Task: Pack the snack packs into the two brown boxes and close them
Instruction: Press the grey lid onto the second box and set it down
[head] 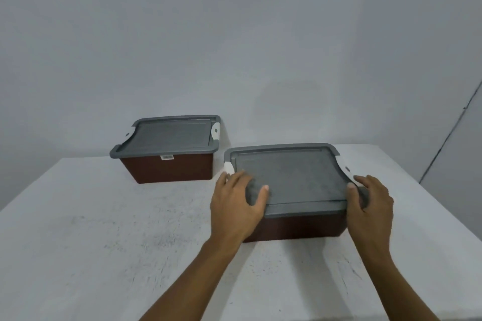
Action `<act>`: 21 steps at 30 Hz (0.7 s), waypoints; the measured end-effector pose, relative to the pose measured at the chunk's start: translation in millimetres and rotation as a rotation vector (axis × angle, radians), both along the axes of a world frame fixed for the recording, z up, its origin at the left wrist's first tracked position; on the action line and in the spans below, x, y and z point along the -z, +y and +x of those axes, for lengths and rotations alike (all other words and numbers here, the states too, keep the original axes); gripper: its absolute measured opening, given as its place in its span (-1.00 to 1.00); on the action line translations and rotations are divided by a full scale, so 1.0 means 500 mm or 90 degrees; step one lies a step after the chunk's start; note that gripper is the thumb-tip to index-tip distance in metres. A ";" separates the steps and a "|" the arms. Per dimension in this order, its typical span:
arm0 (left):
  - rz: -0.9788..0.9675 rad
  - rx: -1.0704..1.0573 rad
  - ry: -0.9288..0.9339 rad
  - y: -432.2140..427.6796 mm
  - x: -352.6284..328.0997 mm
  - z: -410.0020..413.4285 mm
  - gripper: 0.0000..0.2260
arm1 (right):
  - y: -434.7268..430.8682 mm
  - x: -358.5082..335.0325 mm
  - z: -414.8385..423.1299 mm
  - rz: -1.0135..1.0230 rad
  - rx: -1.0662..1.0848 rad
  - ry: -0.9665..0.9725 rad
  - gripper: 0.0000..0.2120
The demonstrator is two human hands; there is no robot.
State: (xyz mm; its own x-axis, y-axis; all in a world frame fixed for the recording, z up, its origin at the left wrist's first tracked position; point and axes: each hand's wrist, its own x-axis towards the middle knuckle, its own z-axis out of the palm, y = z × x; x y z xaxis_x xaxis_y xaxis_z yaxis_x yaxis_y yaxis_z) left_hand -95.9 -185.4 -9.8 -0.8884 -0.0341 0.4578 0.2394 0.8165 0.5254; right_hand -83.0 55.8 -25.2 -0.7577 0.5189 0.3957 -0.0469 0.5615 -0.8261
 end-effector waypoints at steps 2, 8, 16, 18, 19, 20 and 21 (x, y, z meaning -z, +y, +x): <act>0.018 0.050 0.000 -0.005 0.011 0.007 -0.42 | 0.002 0.003 0.010 -0.095 -0.053 -0.007 -0.52; 0.260 0.044 -0.064 -0.023 0.051 0.027 -0.32 | 0.024 0.003 -0.003 -0.369 -0.162 0.026 -0.44; 0.173 0.022 0.064 -0.029 0.039 -0.056 -0.53 | 0.010 -0.006 -0.061 -0.327 -0.142 0.056 -0.67; 0.023 0.018 0.085 -0.046 0.031 -0.095 -0.51 | 0.000 -0.002 -0.093 -0.344 -0.128 0.057 -0.69; -0.052 0.023 0.089 -0.053 0.028 -0.112 -0.48 | -0.005 -0.001 -0.111 -0.355 -0.117 0.055 -0.70; -0.121 0.031 0.083 -0.060 0.024 -0.126 -0.42 | -0.011 -0.002 -0.131 -0.365 -0.106 0.053 -0.69; -0.187 0.043 0.071 -0.067 0.021 -0.139 -0.35 | -0.014 -0.004 -0.149 -0.367 -0.095 0.053 -0.69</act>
